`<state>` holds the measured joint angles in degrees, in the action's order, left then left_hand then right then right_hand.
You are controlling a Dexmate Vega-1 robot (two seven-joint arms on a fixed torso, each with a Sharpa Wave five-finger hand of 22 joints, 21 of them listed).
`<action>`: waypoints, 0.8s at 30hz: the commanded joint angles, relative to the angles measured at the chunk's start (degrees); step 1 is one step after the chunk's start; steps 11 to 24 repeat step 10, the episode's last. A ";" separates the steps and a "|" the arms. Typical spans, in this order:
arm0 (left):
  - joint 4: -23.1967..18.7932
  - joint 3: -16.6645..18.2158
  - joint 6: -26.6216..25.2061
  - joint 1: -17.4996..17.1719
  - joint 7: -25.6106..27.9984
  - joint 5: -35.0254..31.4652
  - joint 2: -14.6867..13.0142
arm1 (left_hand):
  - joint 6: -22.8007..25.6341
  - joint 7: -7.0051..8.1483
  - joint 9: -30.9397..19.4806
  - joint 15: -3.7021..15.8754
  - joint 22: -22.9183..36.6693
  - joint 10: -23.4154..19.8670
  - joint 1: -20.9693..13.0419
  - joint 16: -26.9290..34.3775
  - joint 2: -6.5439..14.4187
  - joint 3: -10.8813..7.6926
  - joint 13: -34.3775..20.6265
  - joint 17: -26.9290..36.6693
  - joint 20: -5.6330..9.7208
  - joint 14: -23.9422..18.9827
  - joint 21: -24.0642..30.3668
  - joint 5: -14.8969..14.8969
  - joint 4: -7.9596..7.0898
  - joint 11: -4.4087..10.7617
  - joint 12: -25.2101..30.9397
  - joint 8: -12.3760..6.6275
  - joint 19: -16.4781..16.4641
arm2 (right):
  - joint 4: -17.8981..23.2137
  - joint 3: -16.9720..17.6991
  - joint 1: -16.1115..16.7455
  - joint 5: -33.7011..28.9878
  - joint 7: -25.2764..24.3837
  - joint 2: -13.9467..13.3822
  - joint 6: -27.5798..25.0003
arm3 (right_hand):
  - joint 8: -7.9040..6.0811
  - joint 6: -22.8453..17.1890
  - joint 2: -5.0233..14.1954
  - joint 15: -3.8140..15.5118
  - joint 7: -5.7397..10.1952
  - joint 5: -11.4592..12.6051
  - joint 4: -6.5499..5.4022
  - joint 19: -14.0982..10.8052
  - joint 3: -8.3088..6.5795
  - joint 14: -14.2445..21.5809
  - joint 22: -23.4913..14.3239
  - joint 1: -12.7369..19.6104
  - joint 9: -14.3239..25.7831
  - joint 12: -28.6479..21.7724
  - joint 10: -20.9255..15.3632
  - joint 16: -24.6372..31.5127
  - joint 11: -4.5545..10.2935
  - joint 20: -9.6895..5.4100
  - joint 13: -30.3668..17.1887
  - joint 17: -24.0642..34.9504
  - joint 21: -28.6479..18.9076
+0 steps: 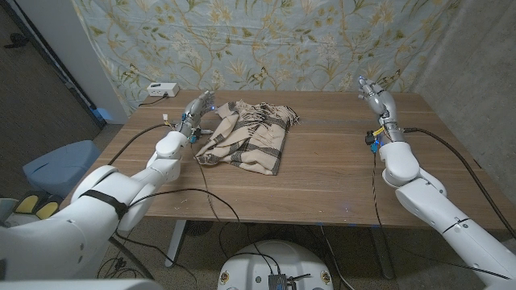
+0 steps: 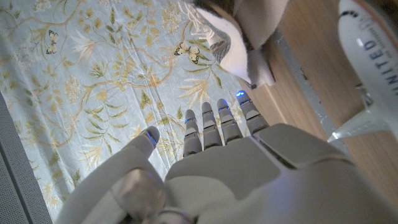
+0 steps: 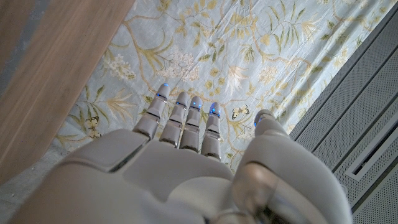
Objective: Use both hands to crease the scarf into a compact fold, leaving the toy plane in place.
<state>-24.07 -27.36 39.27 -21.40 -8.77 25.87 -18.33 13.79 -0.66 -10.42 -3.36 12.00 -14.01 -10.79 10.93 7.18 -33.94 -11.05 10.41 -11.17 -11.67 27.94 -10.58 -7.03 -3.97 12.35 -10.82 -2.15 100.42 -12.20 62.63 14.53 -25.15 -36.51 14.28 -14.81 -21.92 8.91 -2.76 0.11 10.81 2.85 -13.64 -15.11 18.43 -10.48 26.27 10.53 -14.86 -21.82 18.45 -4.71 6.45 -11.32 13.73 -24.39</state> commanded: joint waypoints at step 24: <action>4.07 -1.90 -13.98 6.43 5.48 0.04 5.67 | -0.67 0.06 -0.12 -0.31 -0.01 0.48 0.82 0.22 -0.02 0.02 -0.25 0.10 -0.18 0.04 0.24 -0.10 -0.10 0.00 -0.07 0.12 -0.22 | -6.77 0.68 -3.42 0.71 5.28 1.04 10.84 | 0.78 -0.14 -0.53 0.08 0.25 -0.23 0.74 -0.70 0.05 0.16 -0.16 -0.18 0.13 0.16 -0.54 0.22 -0.27 -0.60 -0.26 0.11 -0.38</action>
